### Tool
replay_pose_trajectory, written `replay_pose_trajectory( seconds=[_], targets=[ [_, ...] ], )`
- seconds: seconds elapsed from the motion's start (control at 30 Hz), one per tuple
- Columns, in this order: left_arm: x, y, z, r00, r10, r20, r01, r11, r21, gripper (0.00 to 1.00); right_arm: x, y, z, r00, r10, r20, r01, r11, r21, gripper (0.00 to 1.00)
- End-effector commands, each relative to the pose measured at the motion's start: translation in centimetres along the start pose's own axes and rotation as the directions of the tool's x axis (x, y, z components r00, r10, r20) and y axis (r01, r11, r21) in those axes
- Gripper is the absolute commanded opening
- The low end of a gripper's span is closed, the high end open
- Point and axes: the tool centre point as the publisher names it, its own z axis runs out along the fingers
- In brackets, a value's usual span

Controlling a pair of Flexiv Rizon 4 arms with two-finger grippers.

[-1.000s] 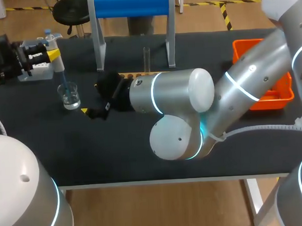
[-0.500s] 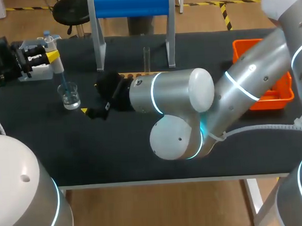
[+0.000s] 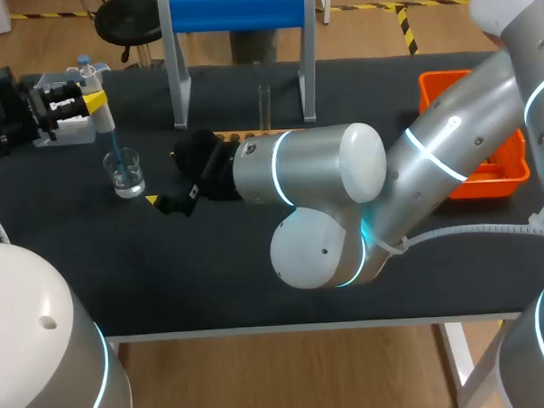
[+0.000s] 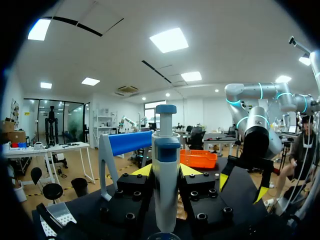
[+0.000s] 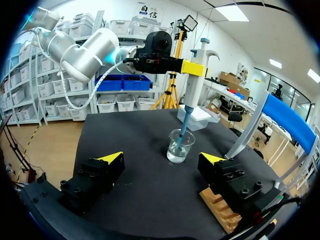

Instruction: Invert the test tube, pick up the pipette, mount the tip to pipette, aspirate from beaker and dispense into the tube, eject the tip, return the pipette, and cap with the stopper.

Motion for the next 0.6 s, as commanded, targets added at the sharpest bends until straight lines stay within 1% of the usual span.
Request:
replay_pose_trajectory(
  seconds=[0.03, 0.2, 0.27, 0.33, 0.4, 0.43, 0.5, 0.57, 0.6],
  targets=[
    [0.0, 0.0, 0.1, 1.000, 0.001, 0.001, -0.001, 1.000, -0.001, 0.00, -0.2, 0.6, -0.7, 0.999, -0.039, -0.017, 0.039, 0.999, -0.006, 1.00],
    [0.0, 0.0, 0.1, 1.000, 0.001, 0.001, -0.001, 1.000, -0.001, 0.00, -1.1, 1.8, -2.3, 0.996, -0.063, -0.065, 0.062, 0.998, -0.022, 1.00],
    [0.0, 0.0, 0.1, 1.000, 0.001, 0.001, -0.001, 1.000, -0.001, 0.00, -1.7, 2.5, -3.0, 0.992, -0.066, -0.106, 0.063, 0.998, -0.031, 1.00],
    [0.0, 0.0, 0.1, 1.000, 0.001, 0.001, -0.001, 1.000, -0.001, 0.00, -2.3, 3.4, -3.9, 0.989, -0.077, -0.126, 0.070, 0.996, -0.053, 1.00],
    [0.0, 0.0, 0.1, 1.000, 0.001, 0.001, -0.001, 1.000, -0.001, 0.00, -2.8, 4.4, -4.8, 0.981, -0.084, -0.177, 0.073, 0.995, -0.068, 1.00],
    [0.0, 0.0, 0.1, 1.000, 0.001, 0.001, -0.001, 1.000, -0.001, 0.00, -3.0, 4.9, -5.3, 0.979, -0.092, -0.183, 0.079, 0.994, -0.080, 1.00],
    [0.0, 0.0, 0.1, 1.000, 0.001, 0.001, -0.001, 1.000, -0.001, 0.00, -3.5, 6.1, -6.1, 0.967, -0.103, -0.233, 0.081, 0.991, -0.104, 1.00],
    [0.0, 0.0, 0.1, 1.000, 0.001, 0.001, -0.001, 1.000, -0.001, 0.00, -3.9, 7.2, -6.9, 0.959, -0.118, -0.257, 0.086, 0.987, -0.132, 1.00],
    [0.0, 0.0, 0.1, 1.000, 0.001, 0.001, -0.001, 1.000, -0.001, 0.00, -4.1, 7.8, -7.3, 0.950, -0.121, -0.288, 0.081, 0.986, -0.147, 1.00]
  ],
)
